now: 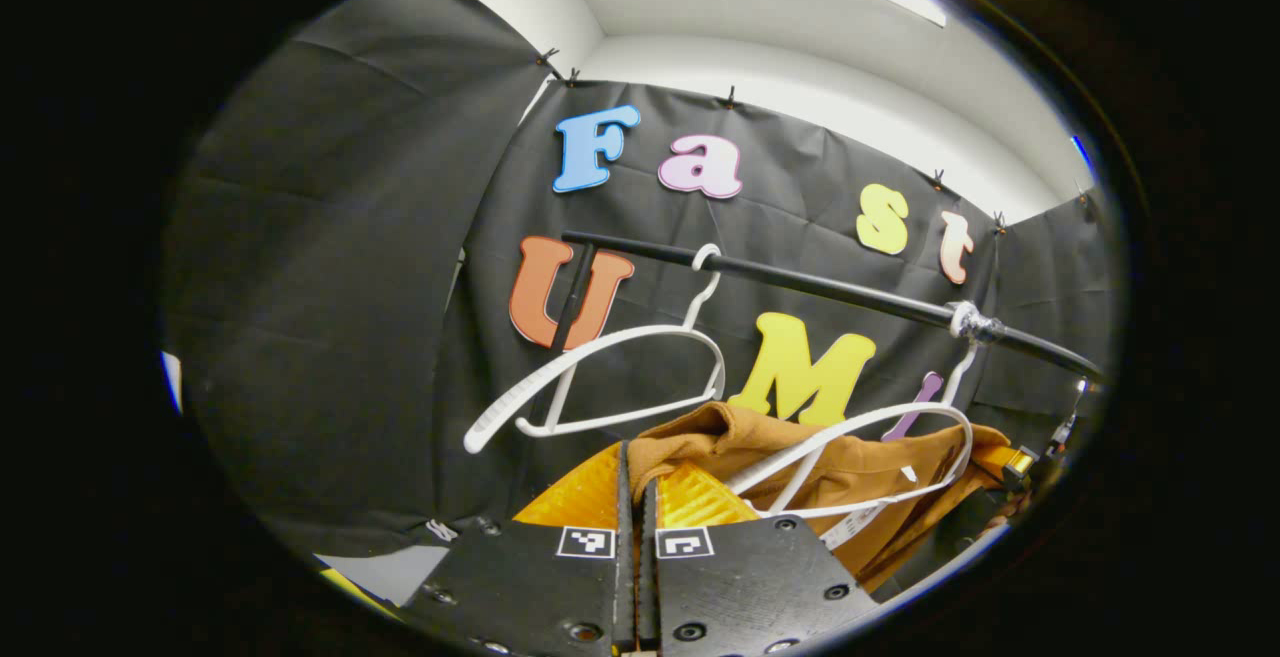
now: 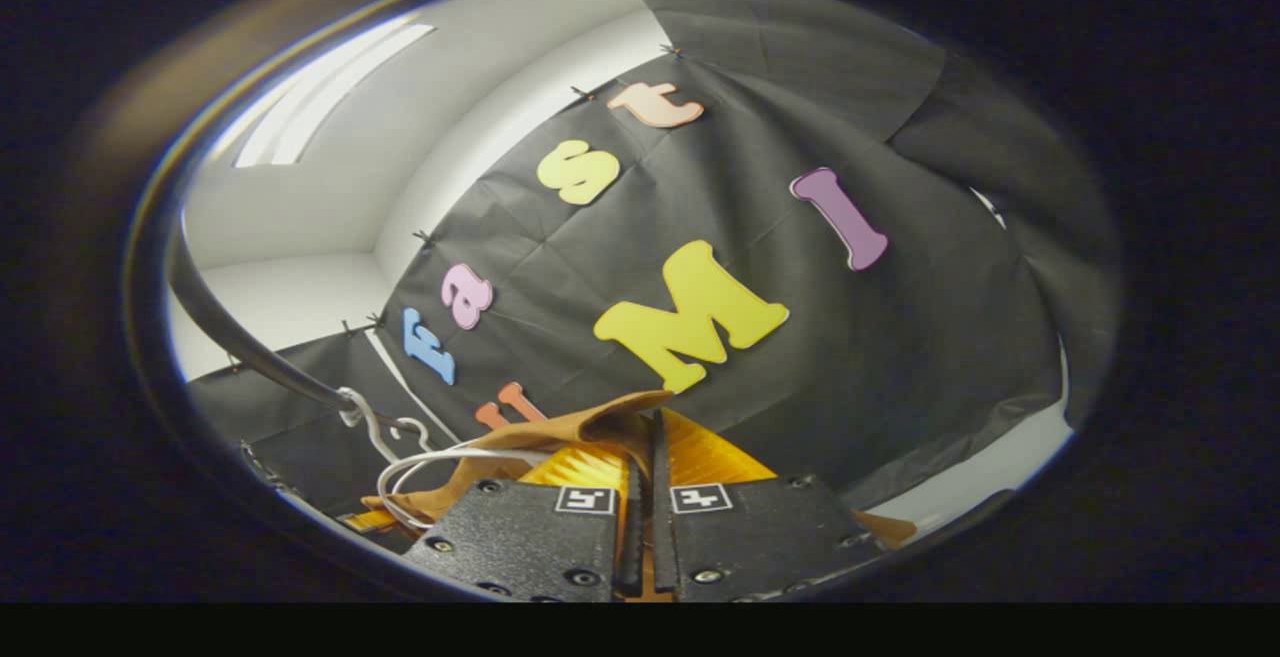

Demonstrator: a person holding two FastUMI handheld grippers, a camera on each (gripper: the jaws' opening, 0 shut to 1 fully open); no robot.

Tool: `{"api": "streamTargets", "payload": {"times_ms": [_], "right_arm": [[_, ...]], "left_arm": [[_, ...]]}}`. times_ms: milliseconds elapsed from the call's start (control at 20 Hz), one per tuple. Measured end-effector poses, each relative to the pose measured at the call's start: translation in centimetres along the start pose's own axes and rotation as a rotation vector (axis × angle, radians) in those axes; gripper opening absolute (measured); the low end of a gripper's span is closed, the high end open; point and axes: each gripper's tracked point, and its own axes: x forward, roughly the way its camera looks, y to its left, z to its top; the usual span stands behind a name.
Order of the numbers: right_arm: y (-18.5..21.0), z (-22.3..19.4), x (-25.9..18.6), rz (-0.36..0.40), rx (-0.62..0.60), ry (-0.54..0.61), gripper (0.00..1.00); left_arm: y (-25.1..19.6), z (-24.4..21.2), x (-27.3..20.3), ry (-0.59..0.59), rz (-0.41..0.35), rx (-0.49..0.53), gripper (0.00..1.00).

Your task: Grasp the clothes on the hanger with both hands and then place them into the laundry hamper below.

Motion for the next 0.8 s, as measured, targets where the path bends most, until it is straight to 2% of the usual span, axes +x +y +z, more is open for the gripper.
{"api": "streamTargets", "payload": {"times_ms": [50,400,500,550,600,650,800], "right_arm": [[-0.2,0.1,0.3,0.004,0.001,0.003,0.06],[-1.8,0.3,1.4,0.022,-0.049,0.073,0.06],[-2.5,0.2,1.6,0.021,-0.042,0.080,0.06],[-2.9,0.2,1.8,0.018,-0.042,0.086,0.06],[-3.0,0.0,2.0,0.018,-0.044,0.092,0.09],[-3.1,-0.1,2.1,0.016,-0.048,0.096,0.06],[-4.0,-0.5,2.6,0.015,-0.041,0.124,0.06]], "left_arm": [[0.0,-0.1,0.1,0.005,-0.008,-0.001,0.05],[-0.1,-1.5,0.2,0.046,-0.085,0.007,0.05],[-0.2,-2.3,0.1,0.062,-0.106,-0.014,0.01],[-0.1,-2.8,0.3,0.071,-0.108,-0.016,0.05],[0.0,-3.1,0.5,0.081,-0.109,-0.018,0.05],[-0.1,-3.3,0.7,0.085,-0.112,-0.019,0.01],[-0.1,-4.0,0.9,0.102,-0.129,-0.036,0.01]]}}
